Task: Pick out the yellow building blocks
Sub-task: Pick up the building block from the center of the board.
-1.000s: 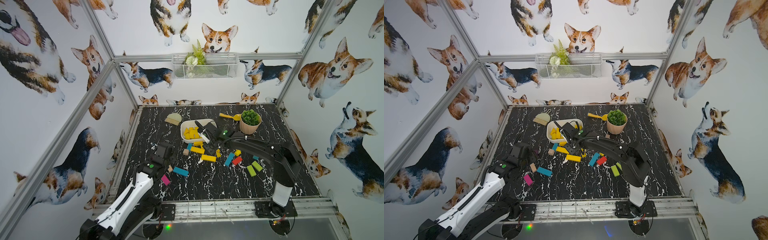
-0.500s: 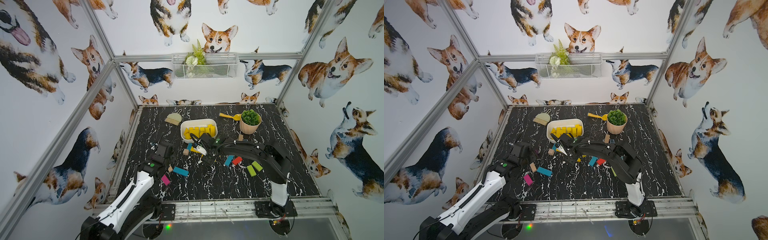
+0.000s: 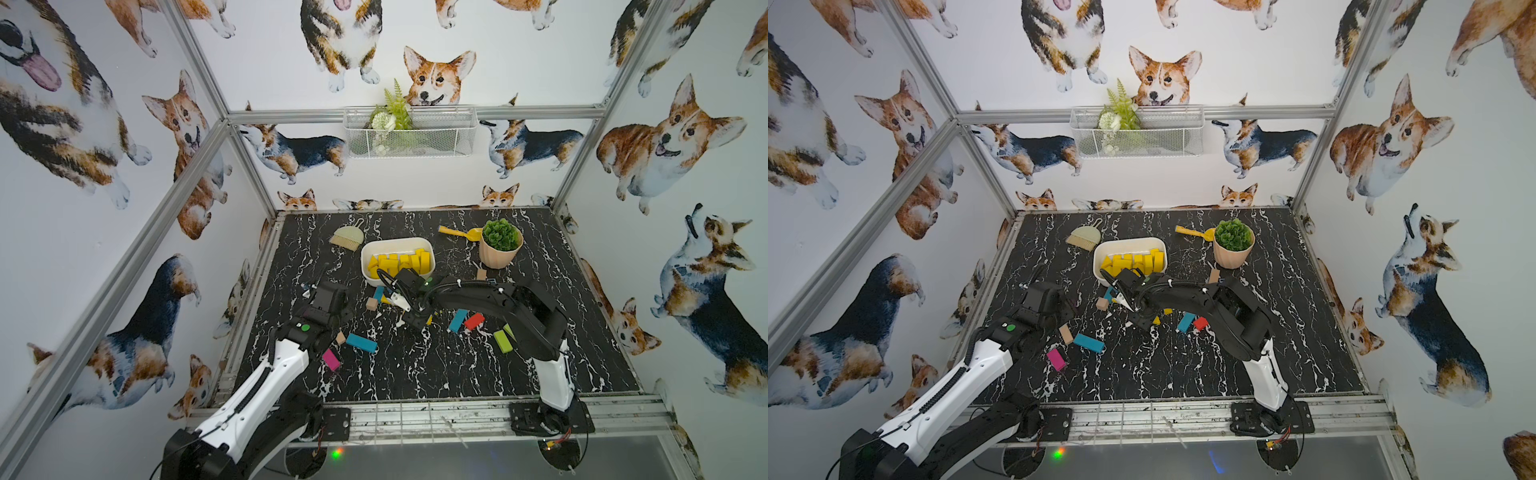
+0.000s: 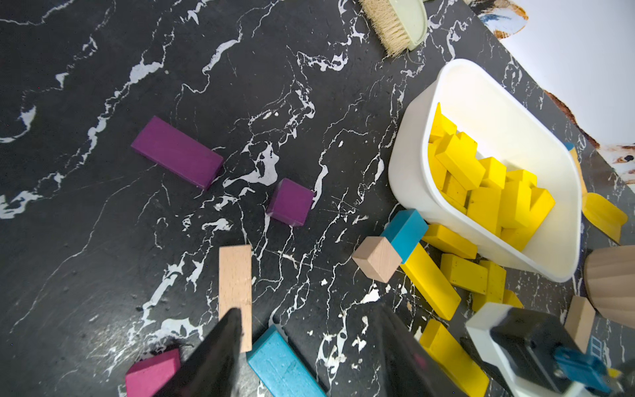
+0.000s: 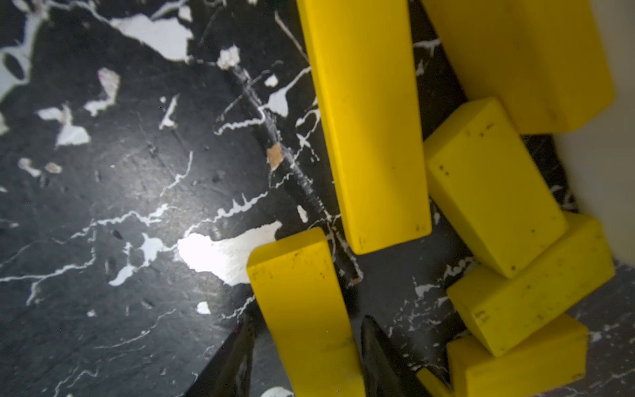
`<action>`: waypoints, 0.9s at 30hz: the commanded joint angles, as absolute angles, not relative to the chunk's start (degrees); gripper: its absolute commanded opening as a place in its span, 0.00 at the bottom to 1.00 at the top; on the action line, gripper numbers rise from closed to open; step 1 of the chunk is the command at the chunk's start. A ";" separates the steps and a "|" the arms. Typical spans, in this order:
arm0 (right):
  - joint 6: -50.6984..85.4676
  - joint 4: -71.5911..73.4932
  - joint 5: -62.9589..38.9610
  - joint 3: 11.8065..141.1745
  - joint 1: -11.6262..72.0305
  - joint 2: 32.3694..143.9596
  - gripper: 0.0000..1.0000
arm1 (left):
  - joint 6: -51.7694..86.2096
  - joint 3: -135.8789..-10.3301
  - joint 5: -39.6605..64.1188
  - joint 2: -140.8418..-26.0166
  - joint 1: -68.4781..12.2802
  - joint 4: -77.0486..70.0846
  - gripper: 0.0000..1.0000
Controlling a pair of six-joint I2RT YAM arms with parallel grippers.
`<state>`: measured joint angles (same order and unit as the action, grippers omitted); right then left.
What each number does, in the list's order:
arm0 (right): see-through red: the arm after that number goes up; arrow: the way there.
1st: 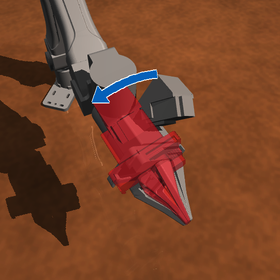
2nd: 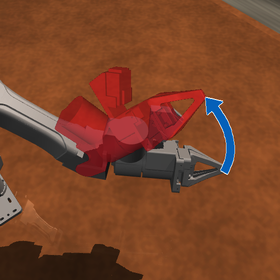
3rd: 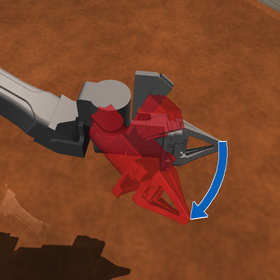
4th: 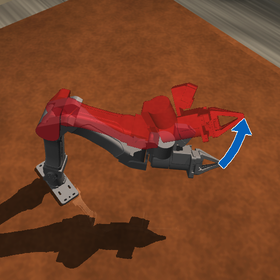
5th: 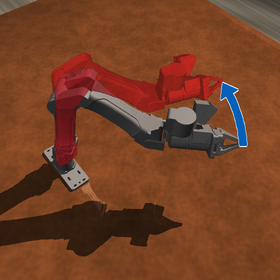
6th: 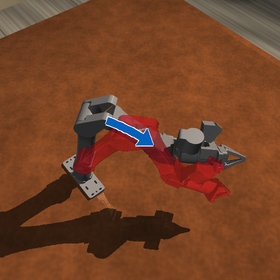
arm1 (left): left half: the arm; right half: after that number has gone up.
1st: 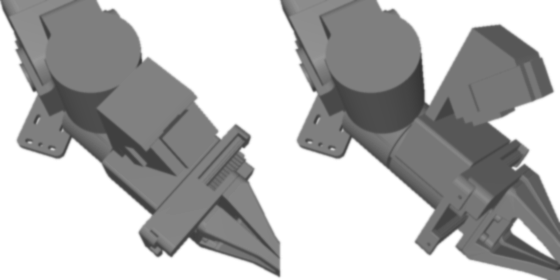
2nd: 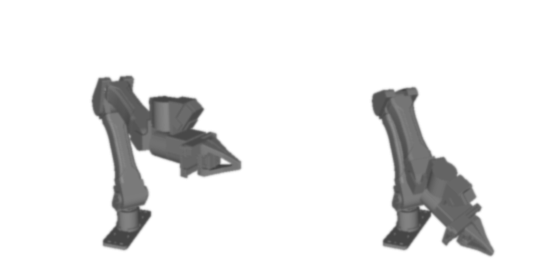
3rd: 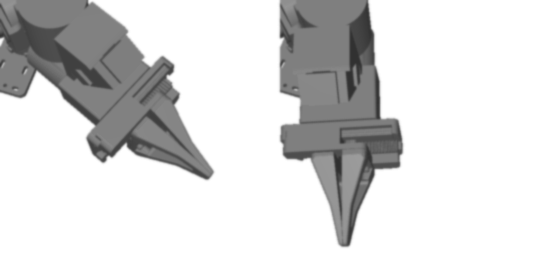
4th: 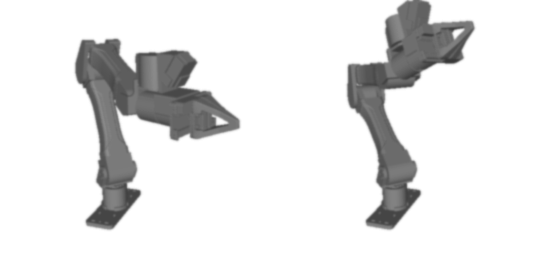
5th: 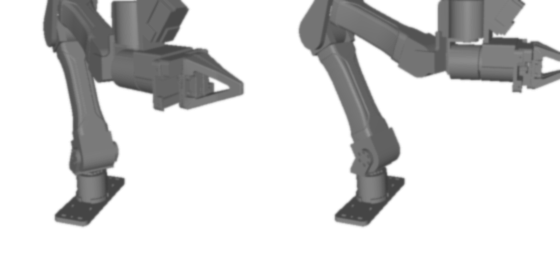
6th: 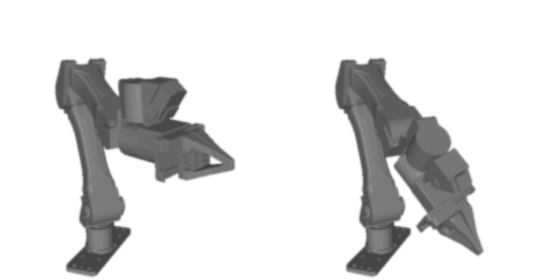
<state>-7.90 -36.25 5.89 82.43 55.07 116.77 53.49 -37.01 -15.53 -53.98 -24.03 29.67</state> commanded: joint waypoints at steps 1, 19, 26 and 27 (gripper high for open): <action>-8.38 -37.20 5.63 82.54 54.94 117.41 0.42 | 52.54 -38.60 -14.82 -55.08 -23.99 28.48 0.65; -3.24 -39.06 1.01 79.04 54.80 99.48 0.18 | 53.22 -40.87 -13.42 -60.34 -23.95 27.56 0.65; 6.75 -38.21 6.90 84.20 52.83 100.13 0.17 | 54.58 -38.51 -12.26 -59.96 -23.98 24.82 0.65; 8.69 -38.24 8.59 86.25 52.64 101.49 0.17 | 54.54 -38.50 -12.15 -59.96 -23.98 24.94 0.65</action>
<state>1.26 -38.74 3.62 82.46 53.10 99.22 53.30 -38.94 -12.69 -60.07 -24.03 26.59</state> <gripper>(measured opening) 0.317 0.652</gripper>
